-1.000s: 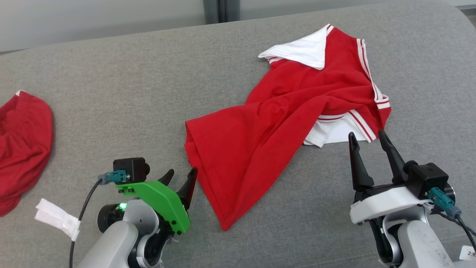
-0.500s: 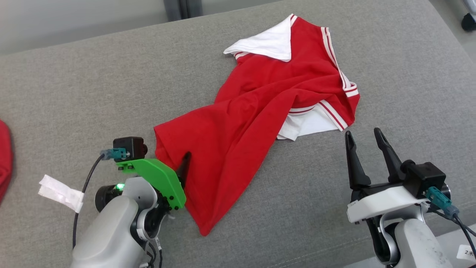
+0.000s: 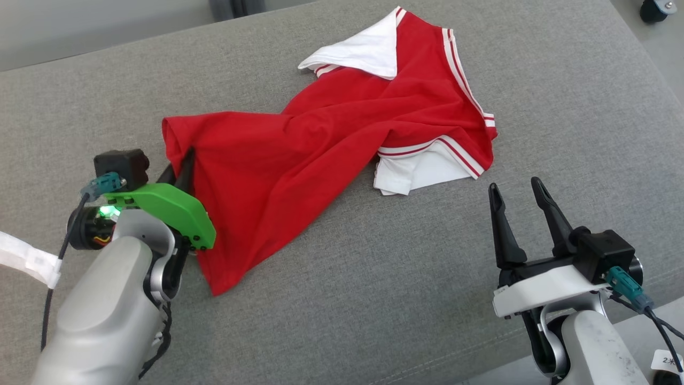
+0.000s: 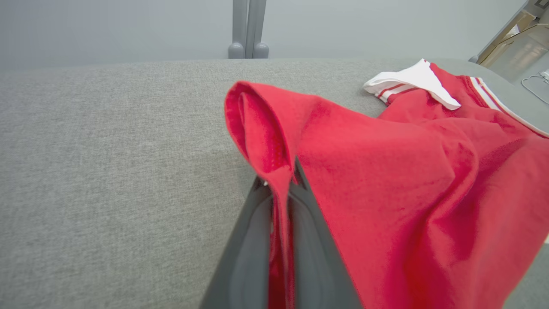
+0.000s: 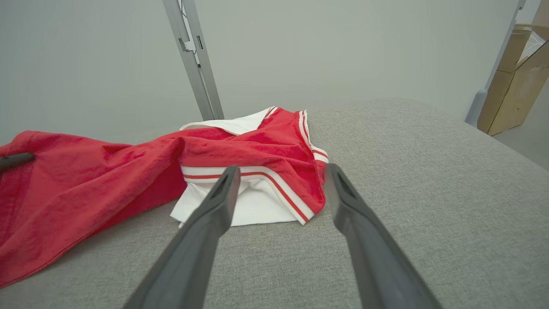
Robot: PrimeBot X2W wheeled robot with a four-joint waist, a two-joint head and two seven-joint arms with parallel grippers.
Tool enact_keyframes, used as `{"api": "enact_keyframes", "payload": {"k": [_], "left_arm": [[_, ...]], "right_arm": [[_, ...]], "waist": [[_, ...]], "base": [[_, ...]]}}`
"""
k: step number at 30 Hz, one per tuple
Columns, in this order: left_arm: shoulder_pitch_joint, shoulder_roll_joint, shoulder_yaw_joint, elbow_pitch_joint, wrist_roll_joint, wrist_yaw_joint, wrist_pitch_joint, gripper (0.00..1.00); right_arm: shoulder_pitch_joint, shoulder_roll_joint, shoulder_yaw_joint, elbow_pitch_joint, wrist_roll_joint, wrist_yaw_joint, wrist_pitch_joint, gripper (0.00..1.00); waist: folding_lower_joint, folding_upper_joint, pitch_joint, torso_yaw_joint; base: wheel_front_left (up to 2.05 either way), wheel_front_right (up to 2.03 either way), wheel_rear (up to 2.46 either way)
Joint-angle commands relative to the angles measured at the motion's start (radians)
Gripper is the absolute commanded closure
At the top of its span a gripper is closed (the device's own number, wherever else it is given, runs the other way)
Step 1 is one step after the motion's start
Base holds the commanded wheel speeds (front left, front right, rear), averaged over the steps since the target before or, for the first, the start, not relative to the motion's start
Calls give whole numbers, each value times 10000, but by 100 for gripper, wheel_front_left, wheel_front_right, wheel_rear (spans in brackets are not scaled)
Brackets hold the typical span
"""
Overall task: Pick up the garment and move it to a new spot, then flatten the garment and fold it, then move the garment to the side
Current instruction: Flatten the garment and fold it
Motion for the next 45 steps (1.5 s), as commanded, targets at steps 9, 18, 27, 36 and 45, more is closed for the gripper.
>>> {"api": "enact_keyframes", "payload": {"k": [9,18,27,36,45], "left_arm": [[-1420,495,12,1213,440,-510,-481,100],[-1259,77,330,1724,514,-579,-1925,0],[1173,-779,2104,-933,1249,-840,-2050,0],[4162,-1827,3722,-3933,3011,-1438,-2053,0],[5736,-2147,4638,-5150,3767,-1735,-2055,0]], "right_arm": [[-222,-13,250,-15,-211,-14,51,0],[-49,-16,167,-169,-389,-14,269,0],[191,-13,-149,-477,-569,-14,725,0],[-242,-16,-985,620,-337,-14,2018,0],[-612,-17,-1693,1409,-532,-14,2275,0]], "waist": [[0,0,106,-90],[0,0,-32,167],[0,0,-207,884],[0,0,-534,1652],[0,0,-793,2272]], "base": [[0,0,0],[0,0,0],[0,0,0],[0,0,0],[0,0,0]]}}
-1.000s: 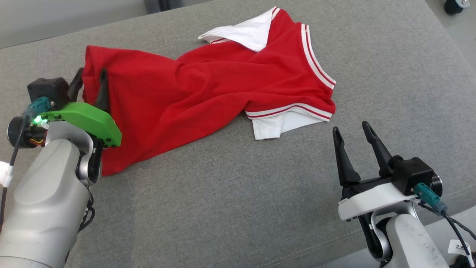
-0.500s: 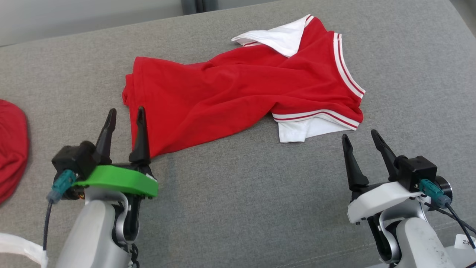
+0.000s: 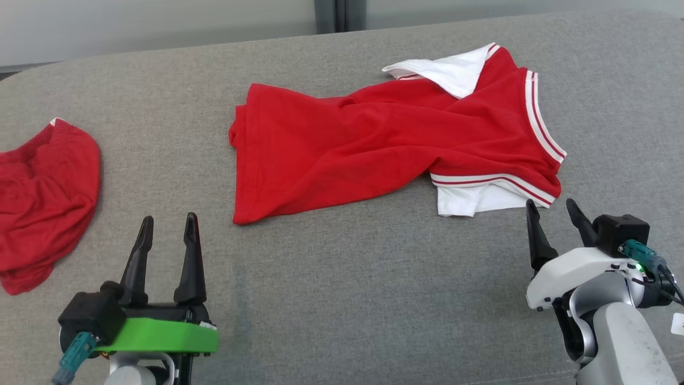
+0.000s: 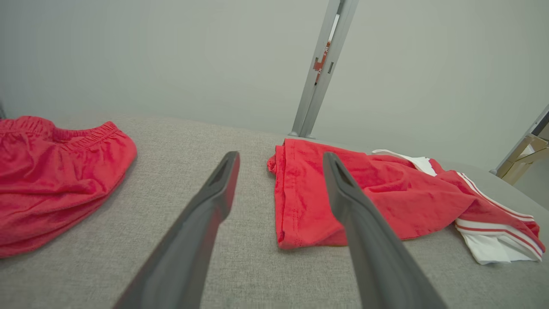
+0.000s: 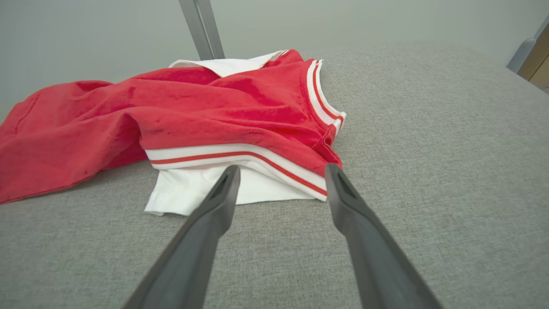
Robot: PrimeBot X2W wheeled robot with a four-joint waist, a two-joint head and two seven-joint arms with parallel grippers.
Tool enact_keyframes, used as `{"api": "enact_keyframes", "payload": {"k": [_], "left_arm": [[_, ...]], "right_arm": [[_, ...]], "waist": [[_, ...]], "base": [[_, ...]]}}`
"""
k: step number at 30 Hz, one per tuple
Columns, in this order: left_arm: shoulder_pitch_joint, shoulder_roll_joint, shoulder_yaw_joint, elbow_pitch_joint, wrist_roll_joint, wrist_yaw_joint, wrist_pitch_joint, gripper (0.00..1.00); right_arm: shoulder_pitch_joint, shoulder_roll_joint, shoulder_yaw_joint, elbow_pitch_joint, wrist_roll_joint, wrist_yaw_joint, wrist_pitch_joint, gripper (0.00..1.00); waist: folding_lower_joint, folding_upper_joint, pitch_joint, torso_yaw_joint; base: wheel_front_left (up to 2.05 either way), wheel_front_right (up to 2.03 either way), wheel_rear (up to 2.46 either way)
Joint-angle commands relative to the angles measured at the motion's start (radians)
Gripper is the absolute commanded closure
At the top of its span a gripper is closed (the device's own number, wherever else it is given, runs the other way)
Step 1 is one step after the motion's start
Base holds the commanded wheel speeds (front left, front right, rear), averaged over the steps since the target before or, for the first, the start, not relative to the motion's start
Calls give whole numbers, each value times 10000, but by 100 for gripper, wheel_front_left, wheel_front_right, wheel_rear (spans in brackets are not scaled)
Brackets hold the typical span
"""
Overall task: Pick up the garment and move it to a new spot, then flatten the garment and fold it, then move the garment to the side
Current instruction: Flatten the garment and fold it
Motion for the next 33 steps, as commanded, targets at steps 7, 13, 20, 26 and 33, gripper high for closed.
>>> {"api": "enact_keyframes", "payload": {"k": [7,13,20,26,33], "left_arm": [[713,-198,438,-238,193,-166,-2,0],[695,-264,435,-200,270,-265,-2,0],[572,-302,398,-124,378,-323,-2,0],[460,-320,375,-108,395,-349,-3,0],[549,-341,456,-52,351,-340,-3,0]], "right_arm": [[-156,-24,-882,470,-463,-14,65,0],[-570,-25,-1594,1223,-736,-14,404,0],[-1457,-48,-2269,2415,-1008,-14,801,0],[-2061,-101,-2631,3340,-1203,-14,1173,0],[-2124,-149,-2700,3527,-1172,-17,876,100]], "waist": [[1,0,-259,578],[1,0,-159,896],[1,0,53,1123],[1,0,185,1302],[1,0,131,1287]], "base": [[0,0,0],[0,0,0],[0,0,0],[0,0,0],[0,0,0]]}}
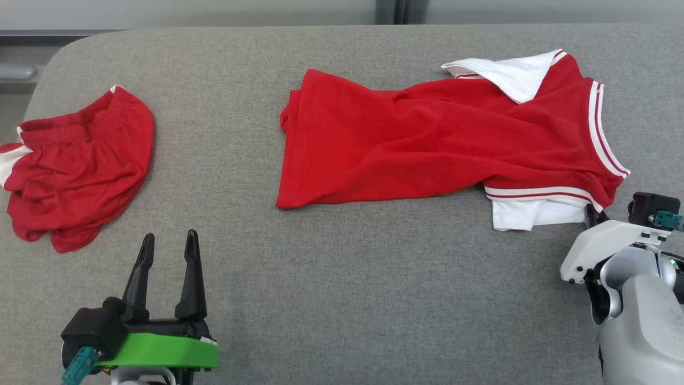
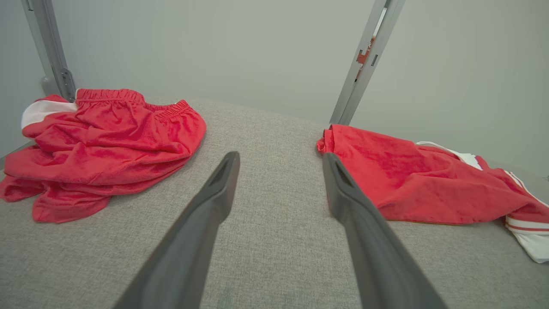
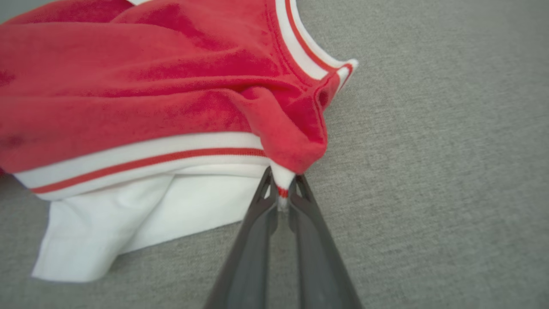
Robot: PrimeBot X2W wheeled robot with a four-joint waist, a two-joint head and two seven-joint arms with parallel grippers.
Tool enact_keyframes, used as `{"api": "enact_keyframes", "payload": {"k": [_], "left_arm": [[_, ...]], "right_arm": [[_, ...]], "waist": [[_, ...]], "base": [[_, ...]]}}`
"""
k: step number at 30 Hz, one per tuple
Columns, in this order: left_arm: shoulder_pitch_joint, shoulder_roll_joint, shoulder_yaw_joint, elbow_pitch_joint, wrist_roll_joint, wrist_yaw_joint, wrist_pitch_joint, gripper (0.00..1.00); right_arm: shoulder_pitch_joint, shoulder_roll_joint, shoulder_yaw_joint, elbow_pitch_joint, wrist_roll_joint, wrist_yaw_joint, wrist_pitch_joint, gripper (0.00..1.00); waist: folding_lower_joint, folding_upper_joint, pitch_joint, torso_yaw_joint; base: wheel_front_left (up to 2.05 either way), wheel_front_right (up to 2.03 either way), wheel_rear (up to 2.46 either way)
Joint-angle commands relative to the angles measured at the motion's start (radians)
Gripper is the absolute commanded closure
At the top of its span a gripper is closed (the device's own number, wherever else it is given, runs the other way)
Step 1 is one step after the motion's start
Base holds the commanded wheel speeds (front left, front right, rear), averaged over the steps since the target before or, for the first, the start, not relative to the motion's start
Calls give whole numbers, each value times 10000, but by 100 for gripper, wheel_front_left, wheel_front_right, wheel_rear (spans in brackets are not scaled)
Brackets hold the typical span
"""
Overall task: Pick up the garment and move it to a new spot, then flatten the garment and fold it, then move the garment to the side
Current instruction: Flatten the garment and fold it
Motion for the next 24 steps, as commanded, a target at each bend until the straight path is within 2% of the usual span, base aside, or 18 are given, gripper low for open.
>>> {"api": "enact_keyframes", "payload": {"k": [1,6,14,19,24], "left_arm": [[1,-41,38,33,13,-31,-3,0],[105,-63,-5,76,-31,-28,-3,0],[161,-84,-33,119,-141,-32,-3,0],[90,-88,-120,150,-195,-34,-3,0],[-12,-34,-180,188,-241,-35,-3,0]], "right_arm": [[97,-109,-43,-165,-5,-20,-168,100],[562,-103,-62,-1325,181,-20,-71,100],[2083,-19,-207,-4673,855,-20,2082,100],[2900,27,-101,-6799,2458,-18,3527,100],[3256,30,56,-7931,4771,-17,4211,100]], "waist": [[0,0,-70,-35],[0,0,-222,-129],[0,0,-288,-216],[0,0,-283,-184],[0,0,-283,-91]], "base": [[0,0,0],[0,0,0],[0,0,0],[0,0,0],[0,0,0]]}}
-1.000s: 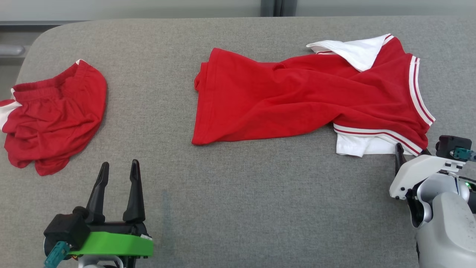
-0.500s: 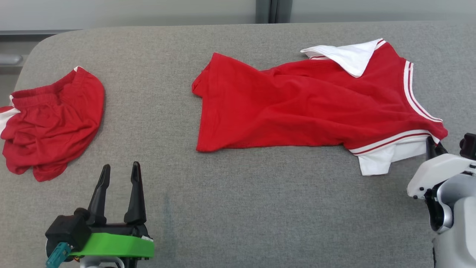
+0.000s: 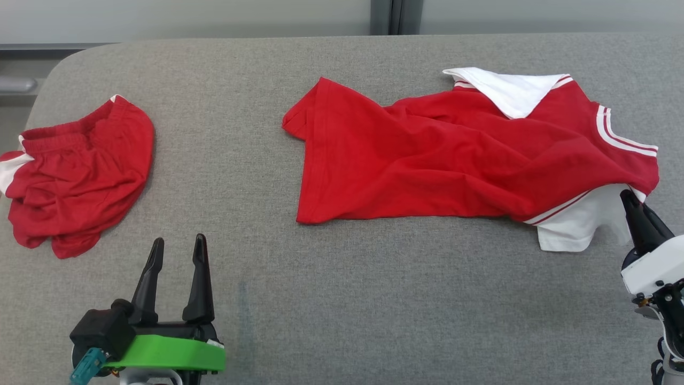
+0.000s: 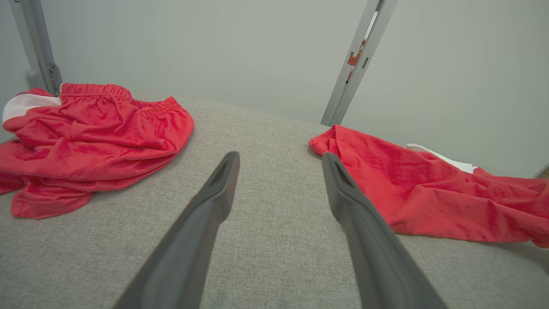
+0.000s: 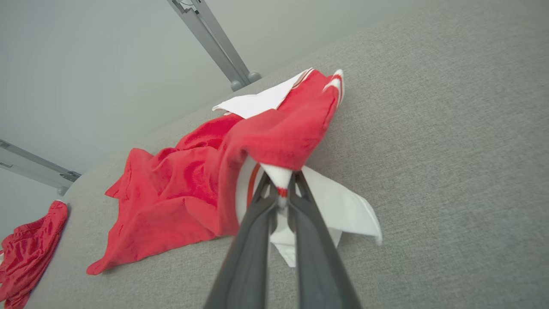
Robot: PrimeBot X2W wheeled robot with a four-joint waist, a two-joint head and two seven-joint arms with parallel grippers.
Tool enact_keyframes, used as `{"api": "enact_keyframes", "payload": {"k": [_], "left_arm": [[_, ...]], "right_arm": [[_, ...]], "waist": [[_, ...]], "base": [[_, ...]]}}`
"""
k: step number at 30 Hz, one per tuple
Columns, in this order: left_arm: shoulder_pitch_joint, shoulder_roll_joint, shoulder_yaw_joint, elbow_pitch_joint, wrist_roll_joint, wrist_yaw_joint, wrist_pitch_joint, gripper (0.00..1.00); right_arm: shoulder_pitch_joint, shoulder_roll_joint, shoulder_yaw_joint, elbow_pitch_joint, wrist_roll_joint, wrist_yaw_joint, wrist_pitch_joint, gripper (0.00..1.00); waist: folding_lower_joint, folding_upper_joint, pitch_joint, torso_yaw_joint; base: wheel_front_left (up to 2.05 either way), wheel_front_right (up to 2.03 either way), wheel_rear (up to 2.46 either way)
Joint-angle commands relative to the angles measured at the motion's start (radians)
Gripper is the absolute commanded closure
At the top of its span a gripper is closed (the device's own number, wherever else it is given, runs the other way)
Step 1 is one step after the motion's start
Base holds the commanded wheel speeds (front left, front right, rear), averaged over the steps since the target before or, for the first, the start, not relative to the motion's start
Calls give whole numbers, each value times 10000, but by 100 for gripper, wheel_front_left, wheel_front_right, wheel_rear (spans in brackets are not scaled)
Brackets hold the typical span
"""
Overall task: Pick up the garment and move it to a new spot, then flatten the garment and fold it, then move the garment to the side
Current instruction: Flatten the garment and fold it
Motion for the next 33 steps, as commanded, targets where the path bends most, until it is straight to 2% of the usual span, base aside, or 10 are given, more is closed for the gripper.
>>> {"api": "enact_keyframes", "payload": {"k": [1,2,5,8,11,13,18,23,27,33], "left_arm": [[-45,59,2,6,-64,-21,-3,0],[-44,63,5,8,-67,-21,-3,0],[-60,57,5,9,-58,-22,-3,0],[-95,52,7,-2,-53,-22,-3,0],[-180,72,-25,-21,-56,-22,-3,0],[-272,92,-57,-47,-61,-22,-3,0],[-367,107,-200,8,-87,-22,-3,0],[-246,83,-215,22,-98,-23,-3,0],[-71,70,-55,-4,-59,-23,-3,0],[96,49,264,-70,32,-23,-3,0]], "right_arm": [[229,-14,-39,-183,250,-11,121,100],[263,-17,-107,-250,328,-11,212,100],[186,-13,-385,-314,-479,-9,499,100],[-277,-13,-560,236,-1254,-9,692,100],[-938,-283,-455,1013,-2018,-9,417,100],[-1429,-677,-197,1735,-2440,-11,-99,0],[-2175,-1368,307,3618,-3462,-12,-1675,0],[-2119,-1408,444,4326,-3615,-12,-2388,0],[-1659,-1287,347,3848,-3818,-12,-3066,0],[-587,-846,617,2359,-4149,-12,-4346,0]], "waist": [[0,0,-3,31],[0,0,5,44],[0,0,44,76],[0,0,106,88],[0,0,196,101],[0,0,275,129],[0,0,347,349],[0,0,270,458],[0,0,104,400],[0,0,-192,-25]], "base": [[0,0,0],[0,0,0],[0,0,0],[0,0,0],[0,0,0],[0,0,0],[0,0,0],[0,0,0],[0,0,0],[0,0,0]]}}
